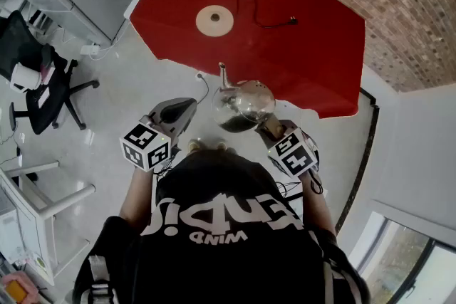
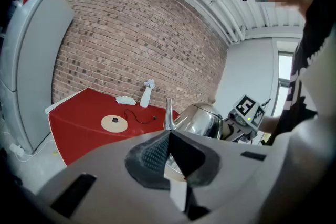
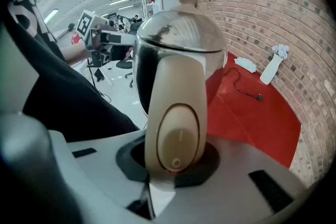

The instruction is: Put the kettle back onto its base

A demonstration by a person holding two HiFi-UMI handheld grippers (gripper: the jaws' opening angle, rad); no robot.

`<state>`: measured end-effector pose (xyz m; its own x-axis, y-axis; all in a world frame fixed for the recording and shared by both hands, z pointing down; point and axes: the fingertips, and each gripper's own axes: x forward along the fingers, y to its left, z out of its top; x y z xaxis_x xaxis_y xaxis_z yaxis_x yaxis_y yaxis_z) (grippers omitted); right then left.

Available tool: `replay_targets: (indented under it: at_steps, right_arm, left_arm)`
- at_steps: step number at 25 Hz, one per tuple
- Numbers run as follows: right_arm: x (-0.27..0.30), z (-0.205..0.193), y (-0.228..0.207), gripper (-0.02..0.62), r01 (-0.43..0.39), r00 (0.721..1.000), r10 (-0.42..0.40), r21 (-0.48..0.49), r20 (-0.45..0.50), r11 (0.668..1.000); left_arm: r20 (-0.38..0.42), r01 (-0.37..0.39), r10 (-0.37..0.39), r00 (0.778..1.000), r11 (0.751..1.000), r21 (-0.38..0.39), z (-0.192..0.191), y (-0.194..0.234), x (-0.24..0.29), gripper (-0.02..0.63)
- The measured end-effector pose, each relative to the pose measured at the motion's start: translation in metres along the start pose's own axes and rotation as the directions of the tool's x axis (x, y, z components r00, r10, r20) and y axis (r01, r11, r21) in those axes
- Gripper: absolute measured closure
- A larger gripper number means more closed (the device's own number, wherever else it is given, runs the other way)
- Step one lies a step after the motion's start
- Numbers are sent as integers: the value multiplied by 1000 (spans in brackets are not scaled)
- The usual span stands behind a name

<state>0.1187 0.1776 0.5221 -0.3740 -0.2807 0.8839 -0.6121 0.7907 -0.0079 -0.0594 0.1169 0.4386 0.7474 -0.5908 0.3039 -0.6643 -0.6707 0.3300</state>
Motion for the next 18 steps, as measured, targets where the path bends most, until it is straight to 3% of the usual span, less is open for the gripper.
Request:
replay_targets:
  at_steps: [18]
  right_arm:
    - [-10,5,2,529,-7,1000,7,12,24,1000]
  left_arm:
    - [-12,-5,5,1000,1000,3,-4,-12,-8,600]
